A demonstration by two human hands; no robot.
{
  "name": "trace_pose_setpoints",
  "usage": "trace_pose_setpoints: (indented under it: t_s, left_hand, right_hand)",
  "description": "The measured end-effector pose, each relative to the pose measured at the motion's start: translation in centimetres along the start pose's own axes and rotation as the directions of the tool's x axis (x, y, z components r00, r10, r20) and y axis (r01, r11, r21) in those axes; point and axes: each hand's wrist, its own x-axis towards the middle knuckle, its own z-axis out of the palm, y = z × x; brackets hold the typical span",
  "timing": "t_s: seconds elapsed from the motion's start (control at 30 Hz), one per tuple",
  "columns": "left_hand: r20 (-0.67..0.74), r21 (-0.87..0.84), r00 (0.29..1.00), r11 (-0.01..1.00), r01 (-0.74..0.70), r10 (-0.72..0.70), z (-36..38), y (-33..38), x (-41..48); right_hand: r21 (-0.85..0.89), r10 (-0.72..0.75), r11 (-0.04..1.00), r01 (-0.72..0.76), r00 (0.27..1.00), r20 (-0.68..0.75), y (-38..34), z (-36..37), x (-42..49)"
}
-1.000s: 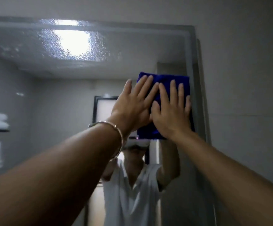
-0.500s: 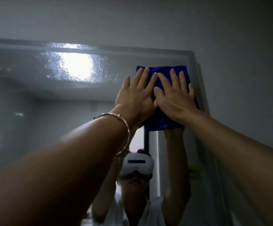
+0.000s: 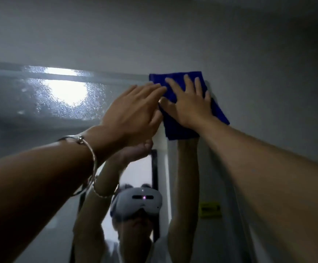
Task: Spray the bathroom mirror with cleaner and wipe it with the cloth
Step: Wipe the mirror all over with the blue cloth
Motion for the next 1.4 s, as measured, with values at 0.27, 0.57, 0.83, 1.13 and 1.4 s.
trace_pose_setpoints:
  t_s: [0.27,0.57,0.83,1.13,1.4]
  left_hand:
    - [-0.068,0.02,0.997,0.999,-0.029,0.031,0.5,-0.5,-2.3]
    - [0.099,0.283,0.984,0.944,-0.169,0.147,-4.8,-6.6,-6.9]
    - [-0.004,0.145,1.0,0.989,-0.009,0.01,-6.0,-8.1,-8.2]
    - [0.09,0.27,0.996,0.963,-0.007,-0.018,-12.4,-20.4,-17.4]
    - [0.093,0.227,0.995,0.974,0.014,-0.036,-15.5,-25.1,-20.7]
  right_hand:
    - [-0.168,-0.213,0.964,0.205,0.976,-0.034,-3.8,1.2,-1.3]
    - [0.061,0.174,0.983,-0.171,0.984,-0.045,-1.9,0.3,2.9]
    - [-0.065,-0.483,0.874,0.482,0.876,0.009,-14.4,2.9,-3.0]
    - [0.087,-0.001,0.996,0.007,0.998,-0.062,-23.5,4.4,-0.3]
    - [0.057,-0.178,0.983,0.177,0.984,0.002,-29.3,5.0,0.6]
